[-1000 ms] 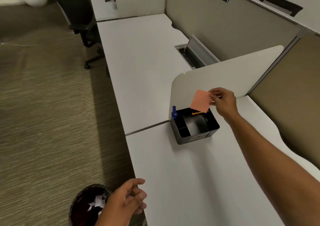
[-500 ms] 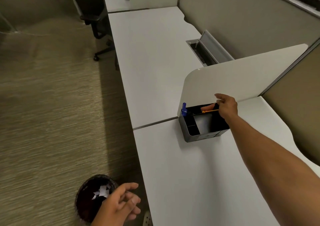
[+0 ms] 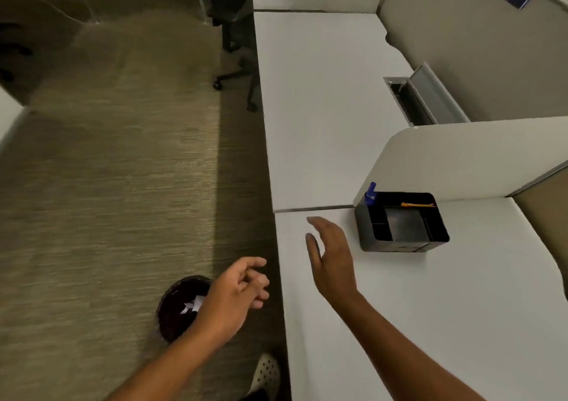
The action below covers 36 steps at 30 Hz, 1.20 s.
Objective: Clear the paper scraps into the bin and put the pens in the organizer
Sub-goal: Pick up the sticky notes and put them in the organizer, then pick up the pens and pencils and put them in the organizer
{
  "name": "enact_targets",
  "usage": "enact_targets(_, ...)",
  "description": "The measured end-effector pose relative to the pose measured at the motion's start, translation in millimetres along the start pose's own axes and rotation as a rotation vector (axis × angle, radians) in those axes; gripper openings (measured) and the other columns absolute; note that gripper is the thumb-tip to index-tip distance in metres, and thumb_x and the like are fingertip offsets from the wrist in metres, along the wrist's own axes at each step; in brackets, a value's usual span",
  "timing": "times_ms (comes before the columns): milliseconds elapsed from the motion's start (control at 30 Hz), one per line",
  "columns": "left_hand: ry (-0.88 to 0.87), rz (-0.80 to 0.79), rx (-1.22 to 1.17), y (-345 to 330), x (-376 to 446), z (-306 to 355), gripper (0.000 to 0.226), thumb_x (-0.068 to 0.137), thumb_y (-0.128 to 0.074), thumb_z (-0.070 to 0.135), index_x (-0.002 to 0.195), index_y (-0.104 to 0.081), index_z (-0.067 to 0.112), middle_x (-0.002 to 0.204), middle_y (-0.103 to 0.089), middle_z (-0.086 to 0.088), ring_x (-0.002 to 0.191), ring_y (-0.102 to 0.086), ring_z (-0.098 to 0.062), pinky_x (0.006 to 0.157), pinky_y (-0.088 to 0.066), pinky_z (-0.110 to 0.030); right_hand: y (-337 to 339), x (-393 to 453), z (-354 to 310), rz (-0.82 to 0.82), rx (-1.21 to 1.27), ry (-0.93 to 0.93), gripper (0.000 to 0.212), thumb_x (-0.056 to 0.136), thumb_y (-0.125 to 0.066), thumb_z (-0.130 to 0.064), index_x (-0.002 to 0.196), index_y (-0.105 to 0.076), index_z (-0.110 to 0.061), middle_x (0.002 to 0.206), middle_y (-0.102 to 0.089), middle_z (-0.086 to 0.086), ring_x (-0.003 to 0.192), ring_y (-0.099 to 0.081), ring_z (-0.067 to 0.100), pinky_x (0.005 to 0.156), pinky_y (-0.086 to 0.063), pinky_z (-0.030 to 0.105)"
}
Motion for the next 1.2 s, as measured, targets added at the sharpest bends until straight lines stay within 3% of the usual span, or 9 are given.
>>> enact_targets(100, -0.061, 0.064, -0.023, 25, 9, 8, 0.024, 0.102, -0.06, 0.015, 0.118, -0.063, 0.034, 0.093, -0.073, 0.0, 0.085, -0.075, -0.016, 0.074, -0.063, -0.031, -44, -19, -55, -0.093, -0.007, 0.107, 0.038, 0.104, -0.059, -0.026, 0.142, -0.057, -0.021, 0.143, -0.059, 0.0, 0.133, -0.051, 0.009, 0.111, -0.026, 0.004)
enact_targets(333, -0.134, 0.272, -0.047, 115, -1, 3, 0.023, 0.103, -0.059, 0.02, 0.124, -0.063, 0.025, 0.085, -0.07, 0.009, 0.085, -0.075, -0.015, 0.07, -0.063, -0.03, -114, -36, -146, -0.243, 0.001, 0.265, 0.043, 0.103, -0.057, -0.015, 0.146, -0.054, -0.016, 0.147, -0.054, 0.004, 0.139, -0.047, 0.015, 0.116, -0.038, 0.027)
enact_targets(433, -0.122, 0.369, -0.071, 157, -22, -14, 0.025, 0.103, -0.059, 0.018, 0.128, -0.063, 0.019, 0.087, -0.069, 0.002, 0.087, -0.075, -0.021, 0.076, -0.065, -0.04, -141, -52, -186, -0.303, -0.051, 0.374, 0.044, 0.102, -0.055, -0.015, 0.146, -0.054, -0.012, 0.147, -0.054, 0.007, 0.139, -0.047, 0.019, 0.115, -0.04, 0.03)
enact_targets(700, -0.021, 0.632, -0.132, 276, -119, -125, 0.028, 0.103, -0.058, 0.019, 0.13, -0.062, 0.022, 0.107, -0.071, -0.007, 0.091, -0.074, -0.022, 0.086, -0.062, -0.047, -247, -137, -301, -0.464, -0.133, 0.621, 0.036, 0.104, -0.058, -0.017, 0.138, -0.058, -0.009, 0.14, -0.058, 0.012, 0.132, -0.049, 0.026, 0.113, -0.04, 0.038)
enact_targets(833, 0.073, 0.764, -0.195, 341, -204, -208, 0.027, 0.101, -0.061, 0.019, 0.127, -0.063, 0.021, 0.104, -0.072, -0.007, 0.092, -0.074, -0.023, 0.088, -0.06, -0.05, -314, -219, -358, -0.579, -0.182, 0.741, 0.038, 0.103, -0.056, -0.02, 0.139, -0.056, -0.008, 0.14, -0.058, 0.014, 0.128, -0.05, 0.03, 0.11, -0.043, 0.042)
enact_targets(933, 0.158, 0.915, -0.154, 387, -284, -272, 0.027, 0.098, -0.062, 0.014, 0.125, -0.066, 0.014, 0.095, -0.069, -0.001, 0.09, -0.069, -0.022, 0.091, -0.056, -0.04, -358, -292, -399, -0.65, -0.184, 0.84, 0.04, 0.101, -0.058, -0.017, 0.138, -0.057, -0.003, 0.137, -0.06, 0.017, 0.125, -0.055, 0.034, 0.108, -0.045, 0.045)
enact_targets(1067, 0.242, 1.044, -0.056, 421, -383, -343, 0.027, 0.098, -0.061, 0.009, 0.124, -0.067, 0.01, 0.097, -0.069, 0.003, 0.088, -0.064, -0.011, 0.076, -0.042, -0.001, -413, -387, -438, -0.781, -0.196, 0.932, 0.04, 0.1, -0.058, -0.019, 0.137, -0.058, -0.003, 0.138, -0.061, 0.017, 0.126, -0.056, 0.036, 0.109, -0.044, 0.047)
enact_targets(1100, 0.252, 1.071, -0.052, 425, -403, -358, 0.027, 0.098, -0.061, 0.007, 0.124, -0.067, 0.006, 0.104, -0.071, -0.002, 0.093, -0.066, -0.014, 0.079, -0.042, -0.003, -425, -409, -442, -0.822, -0.216, 0.951, 0.041, 0.1, -0.057, -0.02, 0.137, -0.057, -0.004, 0.139, -0.06, 0.016, 0.127, -0.055, 0.035, 0.109, -0.044, 0.046)
enact_targets(1200, 0.306, 1.12, -0.079, 429, -449, -398, 0.03, 0.098, -0.062, 0.008, 0.128, -0.065, 0.005, 0.119, -0.069, -0.008, 0.109, -0.065, -0.021, 0.1, -0.048, -0.03, -452, -461, -449, -0.928, -0.245, 1.0, 0.041, 0.101, -0.056, -0.023, 0.139, -0.055, -0.008, 0.142, -0.058, 0.013, 0.131, -0.053, 0.032, 0.111, -0.044, 0.048)
Point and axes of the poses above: each hand's wrist, its own x-axis towards the middle knuckle, its own y-axis out of the back of the hand, z = x × y, the point moved 8 cm from there along x, towards the middle knuckle
